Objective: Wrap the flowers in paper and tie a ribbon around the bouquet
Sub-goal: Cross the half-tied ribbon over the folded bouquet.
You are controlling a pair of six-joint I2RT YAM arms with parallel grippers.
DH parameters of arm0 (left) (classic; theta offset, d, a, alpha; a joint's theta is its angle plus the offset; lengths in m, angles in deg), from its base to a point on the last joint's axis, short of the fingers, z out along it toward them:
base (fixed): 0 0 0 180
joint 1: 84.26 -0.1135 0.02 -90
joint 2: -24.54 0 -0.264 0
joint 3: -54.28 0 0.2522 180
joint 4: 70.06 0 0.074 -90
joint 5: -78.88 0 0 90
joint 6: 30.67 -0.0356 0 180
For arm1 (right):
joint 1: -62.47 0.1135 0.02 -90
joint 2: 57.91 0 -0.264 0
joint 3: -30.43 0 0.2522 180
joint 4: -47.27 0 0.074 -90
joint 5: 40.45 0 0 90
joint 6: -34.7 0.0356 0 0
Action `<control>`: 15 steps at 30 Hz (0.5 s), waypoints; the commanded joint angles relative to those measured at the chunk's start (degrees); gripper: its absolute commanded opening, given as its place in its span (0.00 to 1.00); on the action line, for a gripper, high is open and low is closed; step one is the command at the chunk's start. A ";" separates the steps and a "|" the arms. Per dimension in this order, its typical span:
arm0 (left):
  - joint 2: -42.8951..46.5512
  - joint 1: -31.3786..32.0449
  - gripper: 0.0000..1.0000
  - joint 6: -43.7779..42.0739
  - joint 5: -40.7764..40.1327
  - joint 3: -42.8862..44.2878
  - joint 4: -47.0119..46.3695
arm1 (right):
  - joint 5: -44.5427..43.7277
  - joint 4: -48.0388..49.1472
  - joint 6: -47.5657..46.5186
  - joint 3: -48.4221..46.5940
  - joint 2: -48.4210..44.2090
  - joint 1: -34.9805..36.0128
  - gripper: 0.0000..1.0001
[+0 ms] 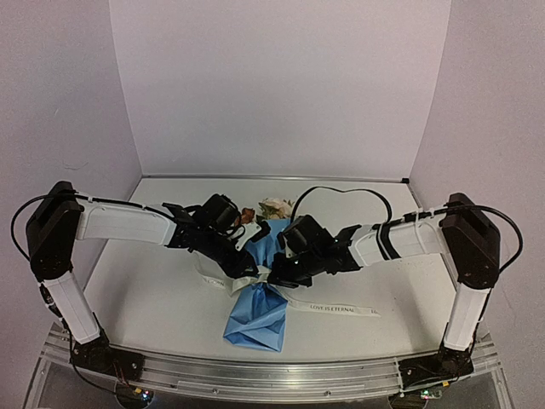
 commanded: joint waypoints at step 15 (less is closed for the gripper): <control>4.15 -0.31 0.00 4.93 8.04 -0.65 -5.55 | 1.47 19.38 -6.57 6.97 -1.93 0.31 0.00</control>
